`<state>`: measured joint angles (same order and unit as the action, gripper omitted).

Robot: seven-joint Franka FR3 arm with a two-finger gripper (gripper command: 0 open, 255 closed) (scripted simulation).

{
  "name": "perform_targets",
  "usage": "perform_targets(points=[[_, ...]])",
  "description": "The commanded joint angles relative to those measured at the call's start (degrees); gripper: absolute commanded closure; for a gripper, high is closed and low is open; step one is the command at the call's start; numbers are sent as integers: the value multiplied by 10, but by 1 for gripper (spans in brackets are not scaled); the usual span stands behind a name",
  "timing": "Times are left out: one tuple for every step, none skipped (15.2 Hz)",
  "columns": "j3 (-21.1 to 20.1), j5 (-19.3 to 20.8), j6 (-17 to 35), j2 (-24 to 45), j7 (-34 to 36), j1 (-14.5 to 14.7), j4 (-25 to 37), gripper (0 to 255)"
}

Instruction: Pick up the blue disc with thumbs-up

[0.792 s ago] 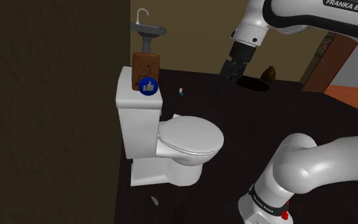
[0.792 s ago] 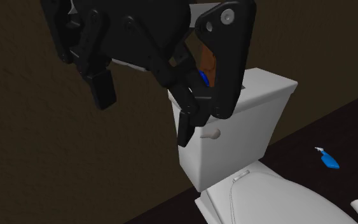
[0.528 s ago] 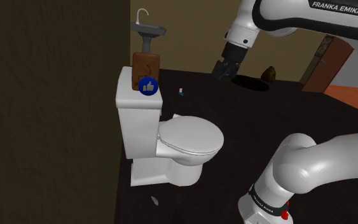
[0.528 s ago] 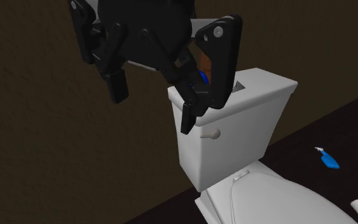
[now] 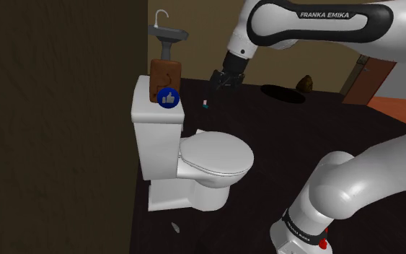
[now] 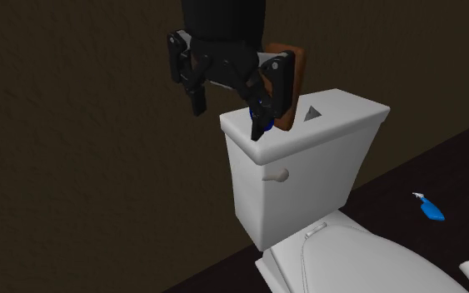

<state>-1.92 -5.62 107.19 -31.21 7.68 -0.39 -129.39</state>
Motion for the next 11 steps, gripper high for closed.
perform_targets(points=[[-9, 1, 32, 38, 18, -2, 19, 0], [-13, 2, 46, 56, 27, -4, 29, 0], [-17, 3, 60, 75, 36, -5, 39, 0], [-21, 6, 74, 94, 45, -6, 51, 0], [-25, 8, 86, 113, 54, -8, 63, 0], [-28, 11, 98, 132, 63, -9, 75, 0], [-31, 15, 109, 152, 72, -10, 89, 0], [-34, 19, 120, 171, 82, -12, 103, 0], [-37, 23, 129, 191, 92, -13, 119, 0], [-40, 28, 138, 210, 102, -14, 134, 0], [-42, 34, 147, 230, 112, -15, 151, 0]])
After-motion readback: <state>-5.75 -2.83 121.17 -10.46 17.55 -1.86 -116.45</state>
